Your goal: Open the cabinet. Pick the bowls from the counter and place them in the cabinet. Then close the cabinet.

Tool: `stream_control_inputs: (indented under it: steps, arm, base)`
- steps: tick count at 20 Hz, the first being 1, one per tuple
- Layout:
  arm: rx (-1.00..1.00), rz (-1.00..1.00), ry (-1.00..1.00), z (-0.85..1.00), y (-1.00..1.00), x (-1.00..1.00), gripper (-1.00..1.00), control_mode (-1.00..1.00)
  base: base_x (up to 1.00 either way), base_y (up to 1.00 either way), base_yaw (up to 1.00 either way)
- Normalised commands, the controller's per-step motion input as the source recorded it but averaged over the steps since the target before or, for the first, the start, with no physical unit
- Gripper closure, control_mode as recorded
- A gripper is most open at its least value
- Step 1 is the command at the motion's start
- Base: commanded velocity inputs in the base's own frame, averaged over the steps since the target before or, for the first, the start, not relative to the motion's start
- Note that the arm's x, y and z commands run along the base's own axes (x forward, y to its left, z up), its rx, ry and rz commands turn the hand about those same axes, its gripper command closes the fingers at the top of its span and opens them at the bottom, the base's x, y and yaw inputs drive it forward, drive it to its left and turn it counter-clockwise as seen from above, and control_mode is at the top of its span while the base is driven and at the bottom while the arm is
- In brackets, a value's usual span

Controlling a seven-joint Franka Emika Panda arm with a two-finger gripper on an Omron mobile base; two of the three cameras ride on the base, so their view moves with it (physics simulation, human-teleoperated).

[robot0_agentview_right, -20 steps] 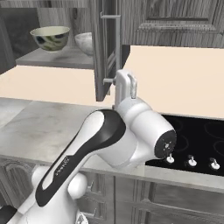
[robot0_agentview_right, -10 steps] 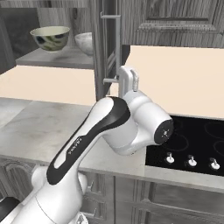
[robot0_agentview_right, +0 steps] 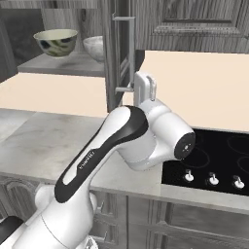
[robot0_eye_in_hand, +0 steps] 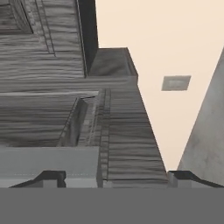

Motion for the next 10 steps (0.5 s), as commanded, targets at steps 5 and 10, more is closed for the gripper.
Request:
stream_control_inputs:
  steps: [5, 10]
  arm:
    - [0.0, 0.07, -0.01, -0.01, -0.03, 0.0, -1.0, -1.0]
    - [0.05, 0.09, -0.05, -0.17, -0.59, 0.0, -1.0, -1.0]
  base:
    - [0.0, 0.0, 0.0]
    - [0.0, 0.0, 0.0]
